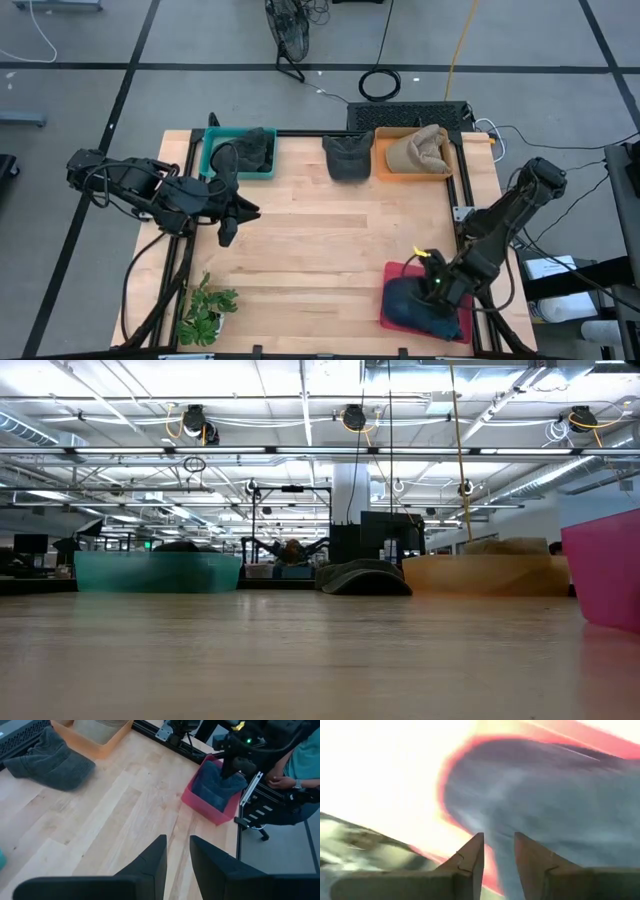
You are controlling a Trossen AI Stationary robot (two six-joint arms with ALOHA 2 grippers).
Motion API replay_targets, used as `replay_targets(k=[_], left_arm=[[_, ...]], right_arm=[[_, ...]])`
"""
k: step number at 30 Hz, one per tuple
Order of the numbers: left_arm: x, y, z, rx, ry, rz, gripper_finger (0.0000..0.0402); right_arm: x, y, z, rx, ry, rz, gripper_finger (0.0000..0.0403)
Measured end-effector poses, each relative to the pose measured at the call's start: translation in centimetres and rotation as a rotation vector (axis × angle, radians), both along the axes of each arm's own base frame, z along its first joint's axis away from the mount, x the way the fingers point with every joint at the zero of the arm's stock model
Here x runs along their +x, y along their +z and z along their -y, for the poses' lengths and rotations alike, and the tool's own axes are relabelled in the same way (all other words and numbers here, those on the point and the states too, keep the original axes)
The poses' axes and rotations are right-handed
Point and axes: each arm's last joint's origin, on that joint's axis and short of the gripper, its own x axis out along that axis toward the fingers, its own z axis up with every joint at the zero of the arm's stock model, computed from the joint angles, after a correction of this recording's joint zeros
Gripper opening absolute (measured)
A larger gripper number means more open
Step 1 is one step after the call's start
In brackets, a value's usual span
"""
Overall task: Pick & Place hat
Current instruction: Put the blue cap into the red bin
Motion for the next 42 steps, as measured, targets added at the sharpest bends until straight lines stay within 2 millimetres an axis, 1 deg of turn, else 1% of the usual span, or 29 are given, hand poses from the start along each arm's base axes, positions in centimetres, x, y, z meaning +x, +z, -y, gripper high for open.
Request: replay_targets(k=[2,5,10,13,16,21,29,33,37,40,42], left_arm=[[0.0,0.0,0.0,0.001,0.000,0.000,0.0093],[0.0,0.0,0.0,0.007,0.002,0.001,0.0093],[0.0,0.0,0.0,0.004,0.007,0.002,0.0093],[0.0,0.0,0.0,-0.001,0.006,0.001,0.0093],[0.0,0.0,0.0,-0.018,0.011,0.000,0.0093],[0.0,0.0,0.0,-0.019,0.011,0.000,0.0093],[0.0,0.0,0.0,-0.022,0.011,-0.001,0.0093],[0.0,0.0,0.0,-0.018,0.009,-0.002,0.0093],[0.0,0.0,0.0,-0.016,0.006,-0.002,0.0093],[0.0,0.0,0.0,-0.016,0.006,-0.002,0.0093],[0.0,0.0,0.0,-0.015,0.007,-0.002,0.0093]], right_arm=[[1.1,-0.1,0.1,-0.021,-0.043,0.090,0.0084],[2.5,-1.3,0.2,-0.019,-0.065,0.137,0.0084],[4.8,-4.2,-0.3,0.028,-0.048,0.142,0.0084],[5.4,-5.6,-0.3,0.039,-0.041,0.073,0.0084],[5.3,-6.2,-0.3,0.049,-0.039,-0.002,0.0084],[4.4,-6.3,-0.5,0.067,-0.056,-0.095,0.0084],[3.0,-6.4,-1.5,0.084,-0.017,-0.163,0.0084],[2.5,-6.5,-1.9,0.064,0.022,-0.140,0.0084],[2.4,-6.3,-2.7,0.111,0.077,-0.106,0.0084],[2.3,-6.2,-3.2,0.128,0.072,-0.096,0.0084],[2.1,-5.7,-3.1,0.121,0.065,-0.086,0.0084]])
